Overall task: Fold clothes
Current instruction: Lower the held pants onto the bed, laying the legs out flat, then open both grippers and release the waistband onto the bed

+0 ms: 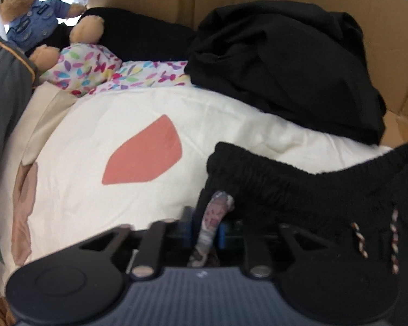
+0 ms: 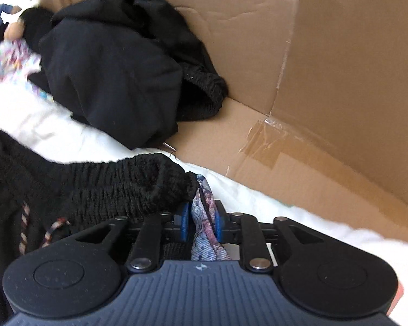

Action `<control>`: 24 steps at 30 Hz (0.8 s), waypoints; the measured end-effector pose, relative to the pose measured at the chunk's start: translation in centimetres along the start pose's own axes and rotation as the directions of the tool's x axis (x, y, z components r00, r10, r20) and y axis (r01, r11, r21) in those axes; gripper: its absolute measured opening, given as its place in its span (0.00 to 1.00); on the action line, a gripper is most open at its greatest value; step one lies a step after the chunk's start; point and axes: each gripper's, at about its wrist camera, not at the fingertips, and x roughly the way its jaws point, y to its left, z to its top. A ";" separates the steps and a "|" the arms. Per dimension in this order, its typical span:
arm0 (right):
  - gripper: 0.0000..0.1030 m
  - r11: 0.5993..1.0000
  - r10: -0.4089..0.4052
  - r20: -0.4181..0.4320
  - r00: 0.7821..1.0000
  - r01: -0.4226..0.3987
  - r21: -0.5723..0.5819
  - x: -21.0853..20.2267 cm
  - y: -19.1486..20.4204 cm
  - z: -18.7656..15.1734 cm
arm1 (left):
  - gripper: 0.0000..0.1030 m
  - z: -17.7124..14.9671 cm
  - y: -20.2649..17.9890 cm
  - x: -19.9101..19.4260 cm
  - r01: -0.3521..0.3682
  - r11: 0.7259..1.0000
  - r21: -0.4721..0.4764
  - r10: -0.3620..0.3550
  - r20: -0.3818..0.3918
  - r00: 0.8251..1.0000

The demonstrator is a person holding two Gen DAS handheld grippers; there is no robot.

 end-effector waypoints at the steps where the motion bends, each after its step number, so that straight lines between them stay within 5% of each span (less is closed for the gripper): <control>1: 0.38 1.000 0.006 0.009 1.000 -0.006 -0.001 -0.4 -0.2 -0.1 | 0.64 -0.2 0.1 -0.4 -0.014 1.000 0.008 0.014 0.003 1.000; 3: 0.49 1.000 0.008 0.027 1.000 -0.008 -0.015 -1.3 -0.4 -0.7 | 0.61 -0.8 0.8 -0.7 -0.036 0.999 0.007 0.036 0.000 0.999; 14: 0.50 0.999 0.033 0.042 0.999 -0.033 0.006 -6.2 0.0 -3.7 | 0.57 -5.8 4.0 -6.2 0.011 0.993 -0.115 -0.016 -0.039 0.999; 19: 0.50 0.998 0.046 0.051 0.998 -0.044 -0.042 -9.4 0.7 -5.9 | 0.44 -9.3 4.3 -8.7 0.014 0.987 -0.158 -0.029 -0.094 0.995; 24: 0.50 0.997 0.079 0.054 0.995 -0.078 -0.024 -12.7 0.4 -8.4 | 0.41 -13.2 4.9 -12.6 -0.017 0.978 -0.208 -0.007 -0.113 0.994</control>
